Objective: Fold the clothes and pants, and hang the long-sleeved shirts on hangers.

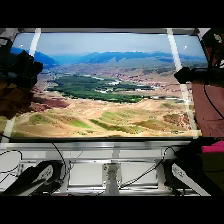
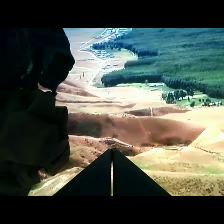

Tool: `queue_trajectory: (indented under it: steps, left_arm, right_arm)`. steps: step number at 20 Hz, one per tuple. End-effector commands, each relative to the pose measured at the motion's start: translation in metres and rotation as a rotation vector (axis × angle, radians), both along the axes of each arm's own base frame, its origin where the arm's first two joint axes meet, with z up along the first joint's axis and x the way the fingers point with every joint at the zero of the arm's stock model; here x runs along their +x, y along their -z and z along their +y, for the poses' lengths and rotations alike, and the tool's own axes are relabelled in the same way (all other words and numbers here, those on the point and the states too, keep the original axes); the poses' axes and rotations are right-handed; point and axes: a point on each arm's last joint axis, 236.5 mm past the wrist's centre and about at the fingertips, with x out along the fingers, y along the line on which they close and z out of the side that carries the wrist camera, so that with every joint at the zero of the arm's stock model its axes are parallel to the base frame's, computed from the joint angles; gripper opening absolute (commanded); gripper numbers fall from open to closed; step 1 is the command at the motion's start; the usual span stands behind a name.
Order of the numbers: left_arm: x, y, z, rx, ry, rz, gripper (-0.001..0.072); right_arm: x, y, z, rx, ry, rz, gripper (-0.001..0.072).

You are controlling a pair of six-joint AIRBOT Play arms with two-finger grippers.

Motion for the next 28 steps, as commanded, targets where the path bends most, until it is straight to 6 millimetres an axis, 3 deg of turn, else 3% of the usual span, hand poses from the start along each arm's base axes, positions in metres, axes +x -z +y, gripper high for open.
queue_trajectory:
  steps: [1, 5, 6, 8, 11, 13, 15, 18, 21, 22, 23, 26, 28]
  left_arm:
    - [0.005, 0.022, 0.012, 0.010, -0.024, 0.049, 0.0019]
    - [-0.005, 0.065, 0.092, 0.092, -0.271, 0.167, 0.0047]
    - [-0.007, 0.075, 0.110, 0.074, -0.344, 0.171, 0.0227]
    - [-0.015, 0.092, 0.144, -0.035, -0.579, 0.136, 0.0708]
    - [-0.040, 0.120, 0.190, -0.187, -0.925, 0.099, 0.0709]
    - [-0.045, 0.135, 0.209, -0.265, -1.062, 0.061, 0.0708]
    - [-0.038, 0.155, 0.215, -0.336, -1.095, 0.049, 0.0709]
    - [-0.002, 0.178, 0.213, -0.448, -1.080, -0.032, 0.0709]
    - [0.040, 0.183, 0.206, -0.566, -1.061, -0.163, 0.0695]
    - [0.046, 0.188, 0.204, -0.570, -1.053, -0.171, 0.0684]
    - [0.048, 0.194, 0.200, -0.570, -1.046, -0.156, 0.0628]
    - [0.051, 0.201, 0.194, -0.571, -1.040, -0.139, 0.0047]
    - [0.050, 0.198, 0.188, -0.572, -1.033, -0.123, 0.0018]
  right_arm:
    - [0.000, 0.000, 0.001, 0.004, -0.002, -0.001, 0.0419]
    - [0.000, 0.000, 0.001, 0.002, -0.001, -0.002, 0.0419]
    - [0.001, 0.000, 0.000, 0.000, 0.000, -0.003, 0.0418]
    - [0.002, -0.001, -0.001, -0.004, 0.003, -0.010, 0.0419]
    - [0.005, -0.004, -0.002, -0.005, 0.008, -0.026, 0.0419]
    - [0.007, -0.006, -0.003, -0.006, 0.012, -0.037, 0.0418]
    - [0.009, -0.007, -0.003, -0.006, 0.016, -0.048, 0.0418]
    - [0.009, -0.008, -0.004, -0.006, 0.017, -0.050, 0.0418]
    - [0.009, -0.008, -0.004, -0.006, 0.017, -0.050, 0.0418]
    - [0.009, -0.008, -0.004, -0.006, 0.017, -0.050, 0.0417]
    - [0.009, -0.008, -0.004, -0.006, 0.017, -0.050, 0.0418]
    - [0.009, -0.007, -0.004, -0.006, 0.017, -0.050, 0.0418]
    - [0.010, -0.007, -0.004, -0.009, 0.017, -0.050, 0.0418]
